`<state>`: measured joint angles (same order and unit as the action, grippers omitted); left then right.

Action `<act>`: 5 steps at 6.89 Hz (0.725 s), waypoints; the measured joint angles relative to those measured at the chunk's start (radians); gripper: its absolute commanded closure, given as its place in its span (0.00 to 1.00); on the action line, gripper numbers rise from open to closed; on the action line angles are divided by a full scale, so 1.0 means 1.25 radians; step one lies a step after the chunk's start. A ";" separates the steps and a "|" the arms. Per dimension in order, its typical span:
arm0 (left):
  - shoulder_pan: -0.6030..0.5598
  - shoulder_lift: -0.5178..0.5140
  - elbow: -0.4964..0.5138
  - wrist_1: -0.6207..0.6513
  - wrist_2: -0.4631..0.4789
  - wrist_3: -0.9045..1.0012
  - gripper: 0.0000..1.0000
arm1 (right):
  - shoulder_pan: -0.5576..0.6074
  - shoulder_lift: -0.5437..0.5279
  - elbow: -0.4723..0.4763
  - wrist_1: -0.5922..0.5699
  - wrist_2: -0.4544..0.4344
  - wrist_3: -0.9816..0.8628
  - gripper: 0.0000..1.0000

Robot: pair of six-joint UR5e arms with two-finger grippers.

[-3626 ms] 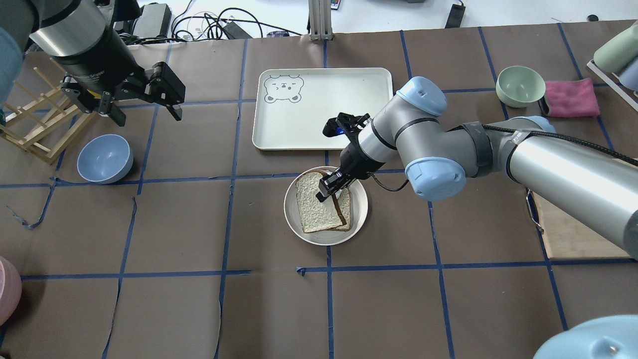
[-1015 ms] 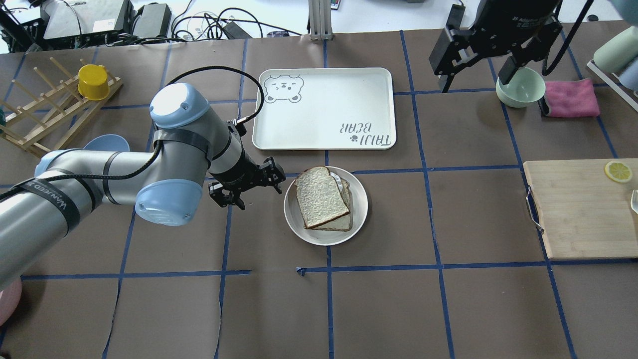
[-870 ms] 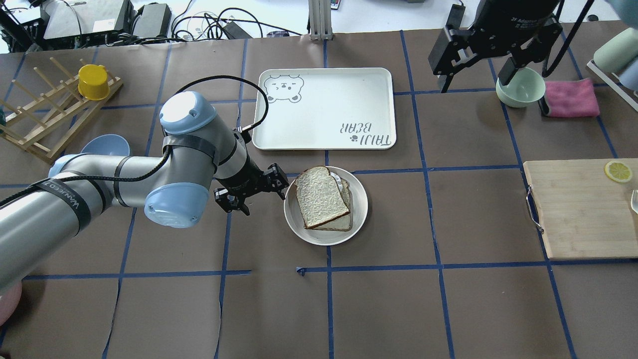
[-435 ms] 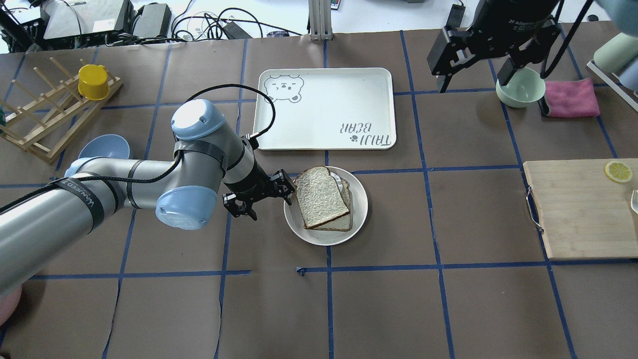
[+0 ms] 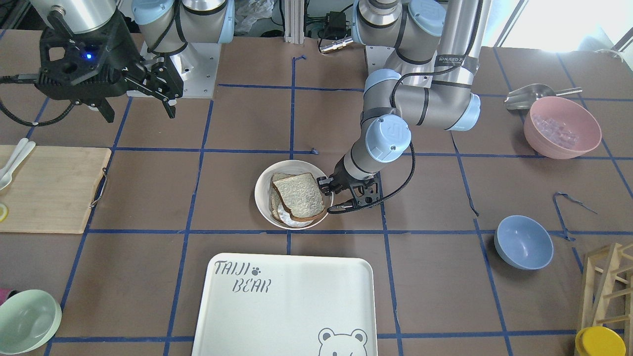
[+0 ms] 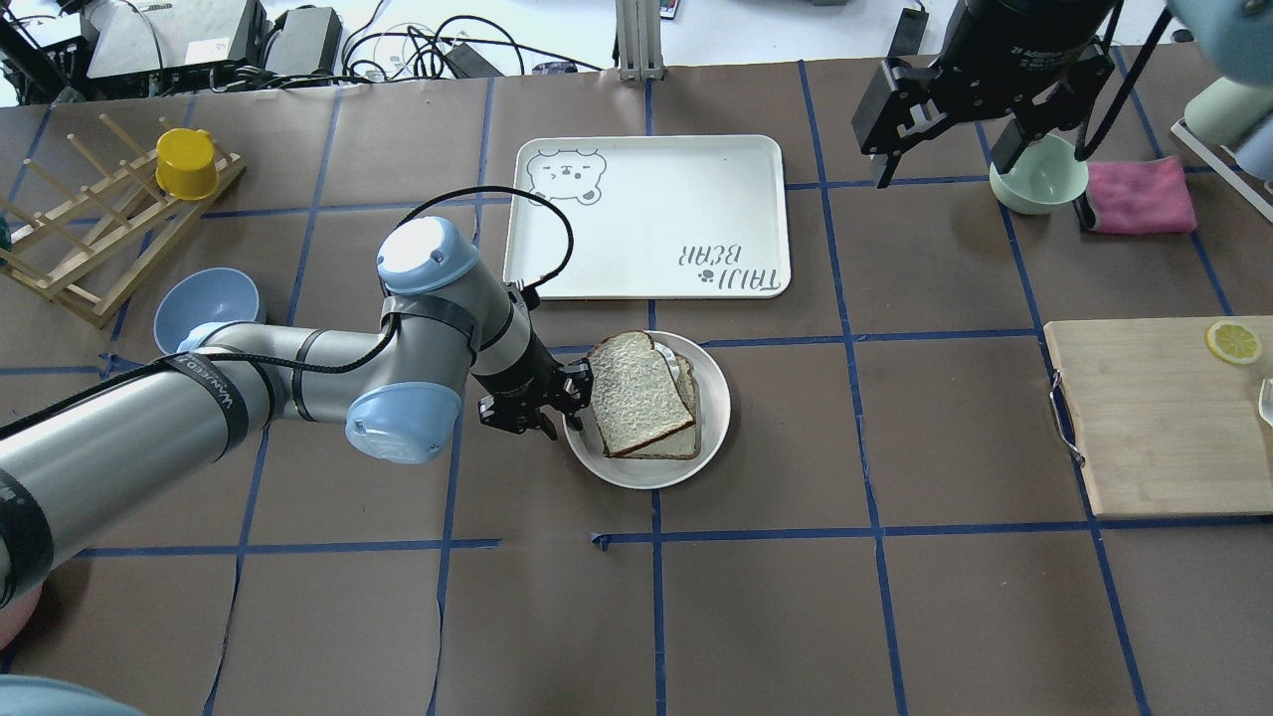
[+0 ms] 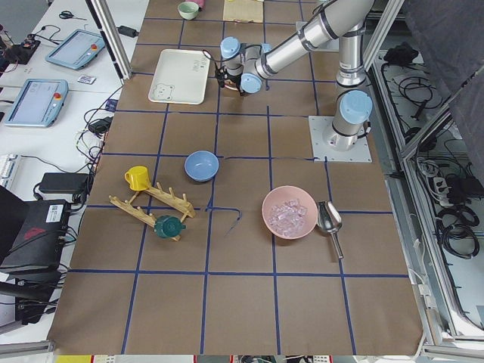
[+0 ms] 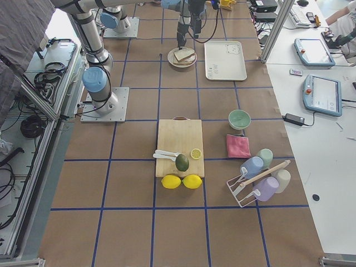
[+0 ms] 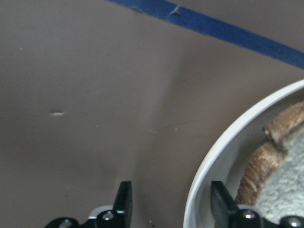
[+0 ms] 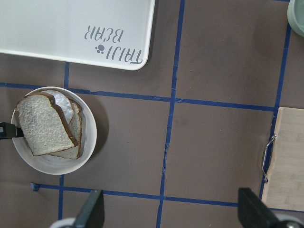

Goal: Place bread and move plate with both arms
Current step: 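Grasp the plate rim nearest the left gripper with the left gripper, then slide the plate with the left gripper onto the cream tray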

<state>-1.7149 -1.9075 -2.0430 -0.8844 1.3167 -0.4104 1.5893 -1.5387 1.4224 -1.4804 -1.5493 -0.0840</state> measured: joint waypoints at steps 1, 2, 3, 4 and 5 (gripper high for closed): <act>0.001 0.001 0.002 0.002 0.000 0.004 1.00 | 0.000 0.000 0.000 0.000 0.001 0.000 0.00; 0.004 0.003 0.007 0.004 0.000 0.028 1.00 | 0.000 0.000 0.001 -0.001 0.001 0.001 0.00; 0.010 0.011 0.011 0.004 0.000 0.065 1.00 | 0.000 0.001 0.001 -0.001 0.000 0.001 0.00; 0.024 0.022 0.015 0.010 -0.001 0.087 1.00 | -0.001 0.001 0.001 0.000 0.000 0.000 0.00; 0.044 0.026 0.029 0.025 -0.005 0.096 1.00 | -0.001 0.001 0.001 -0.001 0.000 0.000 0.00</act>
<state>-1.6601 -1.8746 -2.0071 -0.8528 1.3103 -0.2910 1.5879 -1.5376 1.4235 -1.4811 -1.5493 -0.0846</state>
